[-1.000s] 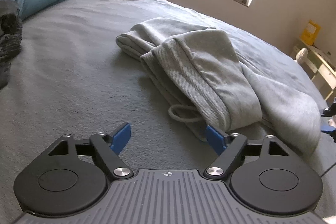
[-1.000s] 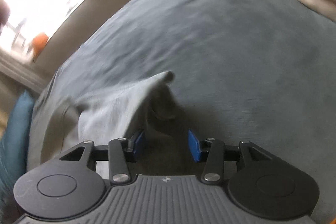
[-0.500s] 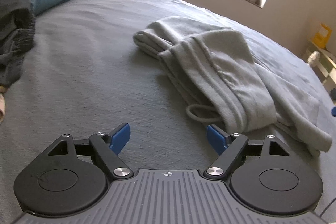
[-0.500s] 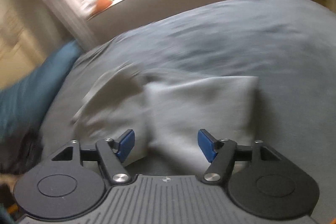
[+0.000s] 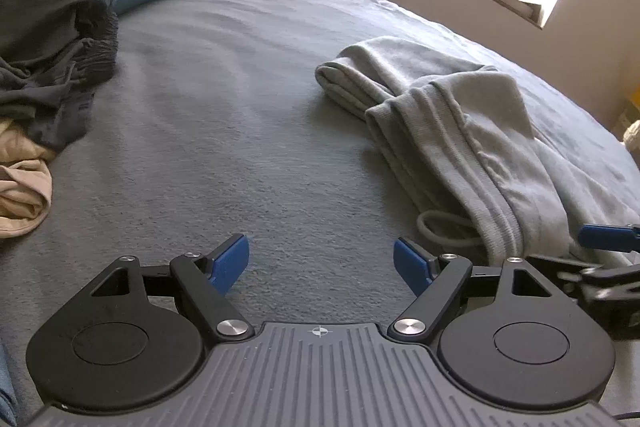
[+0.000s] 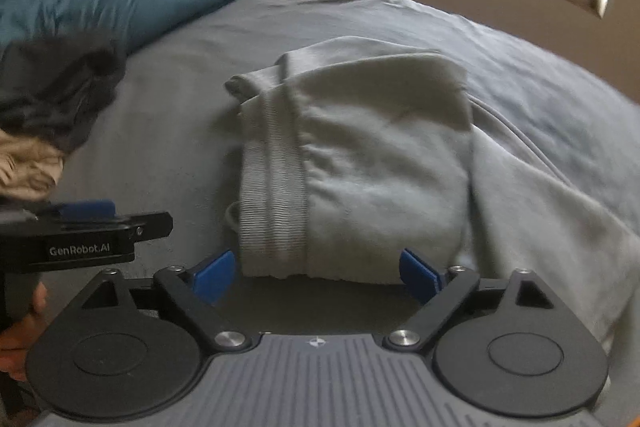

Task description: Fold clothes

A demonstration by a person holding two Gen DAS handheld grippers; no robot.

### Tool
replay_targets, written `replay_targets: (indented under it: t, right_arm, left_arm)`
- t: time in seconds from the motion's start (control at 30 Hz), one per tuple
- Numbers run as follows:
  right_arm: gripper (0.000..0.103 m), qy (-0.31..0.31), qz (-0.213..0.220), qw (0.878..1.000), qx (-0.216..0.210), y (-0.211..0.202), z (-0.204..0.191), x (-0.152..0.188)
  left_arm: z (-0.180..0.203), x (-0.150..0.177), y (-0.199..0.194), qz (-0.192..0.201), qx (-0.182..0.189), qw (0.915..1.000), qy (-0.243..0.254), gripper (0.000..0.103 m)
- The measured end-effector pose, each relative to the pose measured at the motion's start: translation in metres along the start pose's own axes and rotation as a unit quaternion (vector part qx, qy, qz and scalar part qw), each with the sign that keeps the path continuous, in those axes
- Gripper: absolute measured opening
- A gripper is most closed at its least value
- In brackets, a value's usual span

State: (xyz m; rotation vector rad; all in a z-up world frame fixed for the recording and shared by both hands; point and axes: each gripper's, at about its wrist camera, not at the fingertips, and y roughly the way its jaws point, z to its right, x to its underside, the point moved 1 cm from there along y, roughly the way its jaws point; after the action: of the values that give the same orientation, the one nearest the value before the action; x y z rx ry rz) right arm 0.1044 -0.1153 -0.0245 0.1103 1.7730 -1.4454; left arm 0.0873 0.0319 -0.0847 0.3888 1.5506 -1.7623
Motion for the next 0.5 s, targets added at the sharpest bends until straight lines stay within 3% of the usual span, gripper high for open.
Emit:
replay_targets:
  t: [0.5]
  right_arm:
    - [0.099,-0.048,-0.008,0.998,0.048,0.039,-0.029,-0.015]
  left_arm:
    - [-0.016,-0.003,0.004,-0.009,-0.023,0.9993,-0.028,0.078]
